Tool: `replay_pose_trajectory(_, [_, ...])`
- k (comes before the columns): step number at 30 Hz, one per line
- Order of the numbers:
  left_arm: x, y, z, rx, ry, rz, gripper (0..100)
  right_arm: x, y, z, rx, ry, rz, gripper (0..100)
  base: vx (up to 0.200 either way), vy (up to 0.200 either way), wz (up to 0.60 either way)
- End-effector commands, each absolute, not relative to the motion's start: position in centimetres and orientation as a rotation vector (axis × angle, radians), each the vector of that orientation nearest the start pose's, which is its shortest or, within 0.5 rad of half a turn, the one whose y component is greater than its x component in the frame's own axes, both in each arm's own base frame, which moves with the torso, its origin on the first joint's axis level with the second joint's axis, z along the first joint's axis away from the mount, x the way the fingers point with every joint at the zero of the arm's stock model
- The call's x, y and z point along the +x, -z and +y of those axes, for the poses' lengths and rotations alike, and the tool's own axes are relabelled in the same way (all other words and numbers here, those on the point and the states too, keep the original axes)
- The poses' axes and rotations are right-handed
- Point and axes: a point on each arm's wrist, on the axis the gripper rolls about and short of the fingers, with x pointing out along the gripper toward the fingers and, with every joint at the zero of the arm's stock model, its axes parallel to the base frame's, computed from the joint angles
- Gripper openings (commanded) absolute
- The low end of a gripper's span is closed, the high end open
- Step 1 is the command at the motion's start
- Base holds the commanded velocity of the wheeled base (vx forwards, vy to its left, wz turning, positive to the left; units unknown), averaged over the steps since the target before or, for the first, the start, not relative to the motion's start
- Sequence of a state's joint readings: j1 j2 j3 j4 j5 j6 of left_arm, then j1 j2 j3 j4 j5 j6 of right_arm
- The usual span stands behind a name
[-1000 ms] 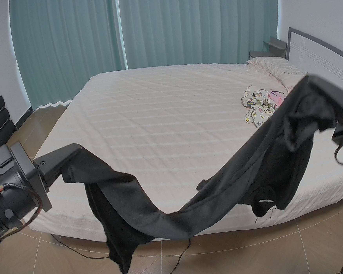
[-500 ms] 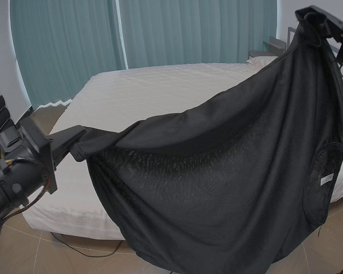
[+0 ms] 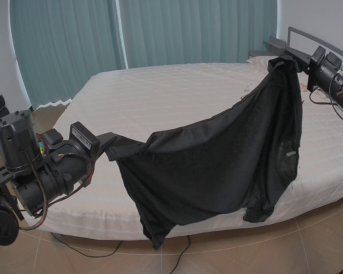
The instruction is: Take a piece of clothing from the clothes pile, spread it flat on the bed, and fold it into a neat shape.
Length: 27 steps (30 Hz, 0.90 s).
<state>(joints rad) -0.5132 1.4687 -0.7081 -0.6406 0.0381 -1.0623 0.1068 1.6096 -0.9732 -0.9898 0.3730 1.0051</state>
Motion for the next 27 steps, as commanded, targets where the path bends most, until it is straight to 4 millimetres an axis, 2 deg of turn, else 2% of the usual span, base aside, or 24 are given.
replay_pose_trajectory(1, [24.5, -19.2, -13.1, -0.971, 0.305, 0.421, 0, 30.5, -27.5, 4.2, 0.937, -0.588, -0.036, 0, 0.2, 0.0, 0.0])
replay_pose_trajectory(6, [25.3, -18.4, -13.1, -0.966, 0.277, 0.437, 0, 30.8, -27.2, 4.2, 0.936, -0.585, -0.027, 0, 0.2, 0.0, 0.0])
replay_pose_trajectory(17, [26.6, -18.3, -13.0, -0.971, 0.257, 0.428, 0, 31.5, -26.4, 4.4, 0.888, -0.578, -0.016, 0, 0.2, 0.0, 0.0])
replay_pose_trajectory(27, [27.2, -17.4, -13.3, -0.966, 0.241, 0.454, 0, 31.5, -26.5, 4.4, 0.887, -0.578, -0.021, 0, 0.0, -0.02, 0.0])
